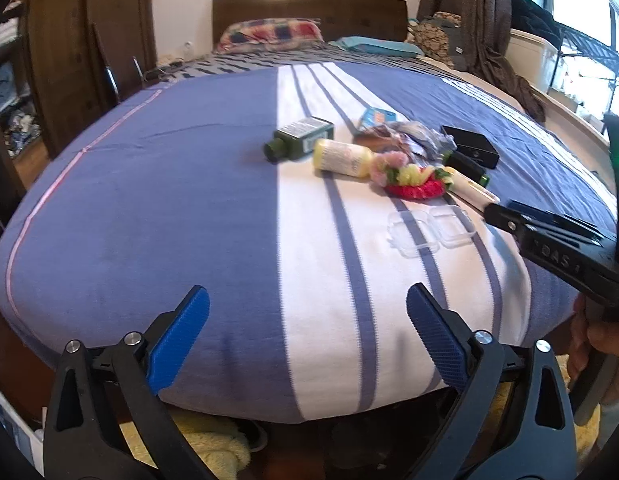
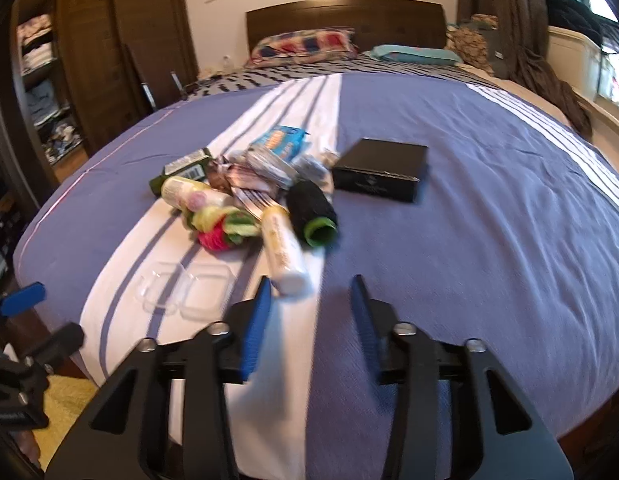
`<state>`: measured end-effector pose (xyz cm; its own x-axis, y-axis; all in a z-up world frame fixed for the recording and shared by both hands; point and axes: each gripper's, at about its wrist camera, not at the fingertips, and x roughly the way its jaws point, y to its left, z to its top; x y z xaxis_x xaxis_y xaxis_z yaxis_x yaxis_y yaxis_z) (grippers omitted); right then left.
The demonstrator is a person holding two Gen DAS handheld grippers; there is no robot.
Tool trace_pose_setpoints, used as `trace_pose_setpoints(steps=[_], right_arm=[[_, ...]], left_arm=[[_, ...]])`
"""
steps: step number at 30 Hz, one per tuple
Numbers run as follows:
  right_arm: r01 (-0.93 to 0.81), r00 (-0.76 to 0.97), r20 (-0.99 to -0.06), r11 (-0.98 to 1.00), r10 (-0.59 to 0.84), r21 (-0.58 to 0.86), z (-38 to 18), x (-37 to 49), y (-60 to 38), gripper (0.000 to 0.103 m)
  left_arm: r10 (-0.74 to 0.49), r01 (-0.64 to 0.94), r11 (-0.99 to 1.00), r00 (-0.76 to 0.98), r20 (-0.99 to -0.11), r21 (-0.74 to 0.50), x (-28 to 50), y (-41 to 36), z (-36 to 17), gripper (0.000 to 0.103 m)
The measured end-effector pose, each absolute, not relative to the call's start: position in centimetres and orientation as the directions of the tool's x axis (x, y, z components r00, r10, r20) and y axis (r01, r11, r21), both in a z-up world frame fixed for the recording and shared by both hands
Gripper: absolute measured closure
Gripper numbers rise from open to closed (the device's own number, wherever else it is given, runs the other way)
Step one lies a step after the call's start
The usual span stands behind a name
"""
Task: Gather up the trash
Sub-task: 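Grasp the white tube with the right tool while the left tool grasps the clear plastic box, then lower both tools into the black bin beside the bed and open both to drop the items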
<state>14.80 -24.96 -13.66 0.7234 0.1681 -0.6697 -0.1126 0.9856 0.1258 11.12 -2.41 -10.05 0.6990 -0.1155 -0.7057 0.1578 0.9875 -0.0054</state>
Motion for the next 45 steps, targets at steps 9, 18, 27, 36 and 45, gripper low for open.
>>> trace_pose_setpoints(steps=[9, 18, 27, 36, 45], right_arm=[[-0.157, 0.715, -0.677, 0.984, 0.174, 0.087, -14.1, 17.3, -23.5, 0.078], [-0.145, 0.717, -0.68, 0.987, 0.15, 0.065, -13.6, 14.9, -26.3, 0.082], [-0.118, 0.724, -0.675, 0.989, 0.145, 0.085, -13.9, 13.5, -27.7, 0.082], [-0.096, 0.733, -0.668, 0.992, 0.128, 0.085, -14.1, 11.6, -27.7, 0.082], [-0.114, 0.725, -0.675, 0.99, 0.139, 0.082, -14.2, 7.9, -25.9, 0.082]], left_arm=[[-0.22, 0.254, 0.965, 0.661, -0.717, -0.063, 12.5, -5.2, -10.7, 0.011], [-0.273, 0.309, 0.947, 0.629, -0.727, -0.088, 14.4, -8.8, -12.1, 0.011], [-0.263, 0.309, 0.949, 0.644, -0.719, -0.07, 16.5, -10.7, -12.2, 0.014], [-0.27, 0.312, 0.947, 0.649, -0.712, -0.075, 16.4, -10.0, -12.0, 0.033], [-0.274, 0.308, 0.948, 0.651, -0.708, -0.083, 11.3, -6.8, -11.9, 0.034]])
